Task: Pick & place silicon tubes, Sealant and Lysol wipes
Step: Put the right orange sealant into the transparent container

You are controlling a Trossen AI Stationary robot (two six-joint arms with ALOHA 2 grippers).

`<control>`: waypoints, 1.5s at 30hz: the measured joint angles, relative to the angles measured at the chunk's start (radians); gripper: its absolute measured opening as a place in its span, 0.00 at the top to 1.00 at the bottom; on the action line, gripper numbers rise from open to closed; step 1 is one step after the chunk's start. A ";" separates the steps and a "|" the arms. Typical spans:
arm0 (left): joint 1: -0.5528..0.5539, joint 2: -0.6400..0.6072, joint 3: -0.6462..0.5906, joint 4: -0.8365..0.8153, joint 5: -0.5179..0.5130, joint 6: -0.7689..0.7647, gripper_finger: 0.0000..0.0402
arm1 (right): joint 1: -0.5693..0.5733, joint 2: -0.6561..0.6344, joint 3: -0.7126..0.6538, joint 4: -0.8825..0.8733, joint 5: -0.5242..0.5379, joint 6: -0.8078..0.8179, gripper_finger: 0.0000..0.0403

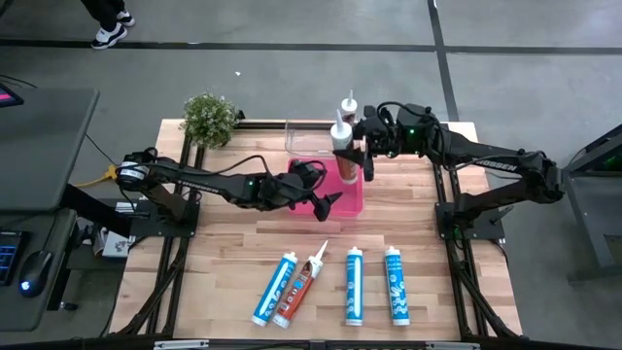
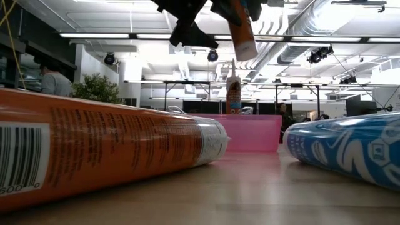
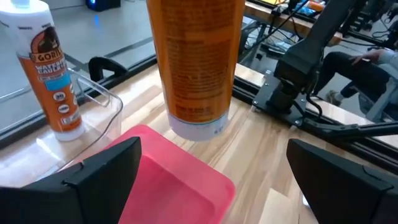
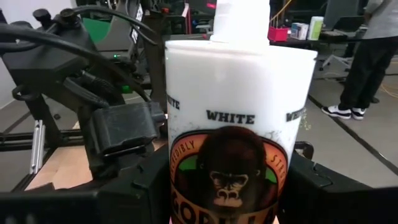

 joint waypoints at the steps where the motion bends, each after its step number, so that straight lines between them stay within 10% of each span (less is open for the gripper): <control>1: 0.000 0.000 0.000 0.000 0.000 0.001 0.01 | 0.000 0.000 0.000 0.002 0.000 0.000 0.51; 45: 0.131 0.000 0.004 0.509 0.197 0.054 0.01 | -0.001 0.001 0.000 0.167 -0.113 0.069 0.51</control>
